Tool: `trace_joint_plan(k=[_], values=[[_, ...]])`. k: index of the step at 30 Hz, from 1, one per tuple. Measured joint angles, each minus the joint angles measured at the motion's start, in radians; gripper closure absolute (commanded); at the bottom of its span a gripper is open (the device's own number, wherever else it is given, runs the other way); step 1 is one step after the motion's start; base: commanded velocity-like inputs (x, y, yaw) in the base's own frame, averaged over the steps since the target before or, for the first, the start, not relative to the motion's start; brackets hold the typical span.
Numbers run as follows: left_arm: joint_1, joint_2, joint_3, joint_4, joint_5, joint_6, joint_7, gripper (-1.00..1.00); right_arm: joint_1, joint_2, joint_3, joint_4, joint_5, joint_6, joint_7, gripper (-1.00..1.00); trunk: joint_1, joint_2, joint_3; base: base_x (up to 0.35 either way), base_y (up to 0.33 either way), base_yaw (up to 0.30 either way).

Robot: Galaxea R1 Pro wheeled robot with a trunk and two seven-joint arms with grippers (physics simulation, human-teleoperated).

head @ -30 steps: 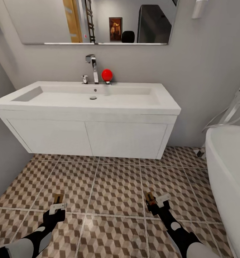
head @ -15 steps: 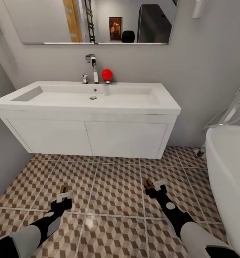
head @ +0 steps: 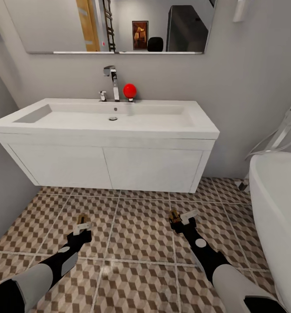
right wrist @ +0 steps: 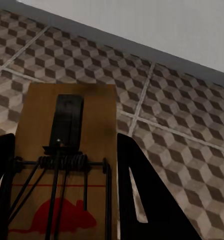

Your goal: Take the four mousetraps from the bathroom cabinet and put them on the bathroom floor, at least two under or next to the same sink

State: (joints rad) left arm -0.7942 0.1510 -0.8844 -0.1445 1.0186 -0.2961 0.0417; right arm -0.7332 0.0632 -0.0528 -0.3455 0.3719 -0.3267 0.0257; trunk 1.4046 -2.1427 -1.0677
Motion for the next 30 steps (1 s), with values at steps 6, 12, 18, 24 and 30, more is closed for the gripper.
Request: trace_joint_plan(k=[6,12,18,24,30], values=[[0.000,0.000,-0.001,-0.038,0.000,-0.004,0.000,1.00,0.002,-0.002,0.006,-0.043,-0.002,0.003,-0.001,1.00,0.000,0.000,0.000,0.000,0.000,0.000],[0.000,0.000,-0.001,-0.040,0.000,-0.007,0.000,1.00,0.016,-0.002,0.010,-0.046,-0.001,-0.003,-0.003,1.00,0.000,0.000,-0.001,0.000,0.000,0.000],[0.000,0.000,-0.001,-0.041,0.001,-0.007,0.000,1.00,0.019,-0.002,0.010,-0.046,-0.001,-0.005,-0.003,1.00,0.015,-0.028,-0.022,0.000,0.000,0.000],[0.000,0.000,-0.001,-0.041,0.001,-0.007,0.000,1.00,0.019,-0.002,0.010,-0.047,-0.001,-0.006,-0.003,1.00,0.038,-0.070,-0.051,0.000,0.000,0.000],[0.000,0.000,-0.001,-0.041,0.001,-0.007,0.000,1.00,0.019,-0.002,0.010,-0.047,-0.001,-0.006,-0.003,1.00,0.061,-0.112,-0.079,0.000,0.000,0.000]])
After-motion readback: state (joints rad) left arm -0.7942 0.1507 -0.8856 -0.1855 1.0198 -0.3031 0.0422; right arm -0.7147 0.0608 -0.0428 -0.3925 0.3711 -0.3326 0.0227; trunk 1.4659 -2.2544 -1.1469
